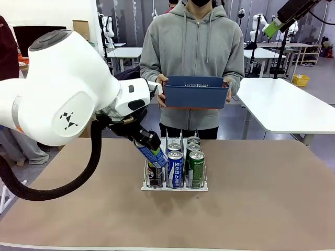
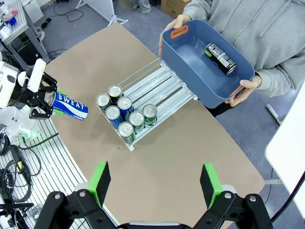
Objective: Fill the beverage cans into the dispenser.
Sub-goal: Place the picked Ionic drink in the line of the Automatic Can Dispenser with the same cans.
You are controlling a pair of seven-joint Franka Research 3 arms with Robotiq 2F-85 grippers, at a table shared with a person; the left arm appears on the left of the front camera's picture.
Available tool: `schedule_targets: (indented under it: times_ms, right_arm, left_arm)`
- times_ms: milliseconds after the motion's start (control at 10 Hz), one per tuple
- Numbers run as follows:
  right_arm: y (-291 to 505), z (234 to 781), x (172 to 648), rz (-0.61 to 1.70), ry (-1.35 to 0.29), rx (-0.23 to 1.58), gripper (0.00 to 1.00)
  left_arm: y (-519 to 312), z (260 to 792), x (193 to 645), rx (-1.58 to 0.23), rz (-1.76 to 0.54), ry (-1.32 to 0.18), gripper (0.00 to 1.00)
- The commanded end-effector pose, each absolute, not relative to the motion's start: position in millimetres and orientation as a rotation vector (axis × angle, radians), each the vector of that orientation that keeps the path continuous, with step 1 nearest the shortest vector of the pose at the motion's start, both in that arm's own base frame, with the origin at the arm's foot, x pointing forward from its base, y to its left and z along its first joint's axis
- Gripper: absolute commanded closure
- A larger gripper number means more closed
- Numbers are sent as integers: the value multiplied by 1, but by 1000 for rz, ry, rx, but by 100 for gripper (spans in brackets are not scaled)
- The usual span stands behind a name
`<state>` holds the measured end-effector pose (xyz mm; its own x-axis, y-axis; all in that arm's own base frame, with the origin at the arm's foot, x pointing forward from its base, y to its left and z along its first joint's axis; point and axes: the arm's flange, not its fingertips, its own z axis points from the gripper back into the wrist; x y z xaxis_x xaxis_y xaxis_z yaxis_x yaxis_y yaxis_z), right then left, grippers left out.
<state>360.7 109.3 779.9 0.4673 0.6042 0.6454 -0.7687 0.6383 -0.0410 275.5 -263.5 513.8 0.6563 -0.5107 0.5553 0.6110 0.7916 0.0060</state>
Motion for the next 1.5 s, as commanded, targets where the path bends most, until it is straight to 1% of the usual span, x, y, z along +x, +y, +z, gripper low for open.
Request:
schedule_targets:
  times_ms: [0, 300, 500, 700, 1100, 1400]
  right_arm:
    - [109, 779, 360, 855, -674, 274, 0]
    - [109, 779, 360, 855, -674, 274, 0]
    - [109, 779, 360, 855, -674, 274, 0]
    - [109, 779, 360, 855, -674, 274, 0]
    - [109, 779, 360, 855, -674, 274, 0]
    - [109, 779, 360, 855, -674, 274, 0]
  left_arm:
    - [-262, 521, 272, -190, -640, -589, 42]
    - [-263, 516, 274, -187, -640, -575, 42]
    - [-282, 504, 275, -116, -505, -599, 42]
    - [-300, 494, 273, -92, -472, -630, 42]
    - [-328, 461, 284, -61, -510, -576, 42]
    - [-347, 448, 296, -56, -536, -582, 42]
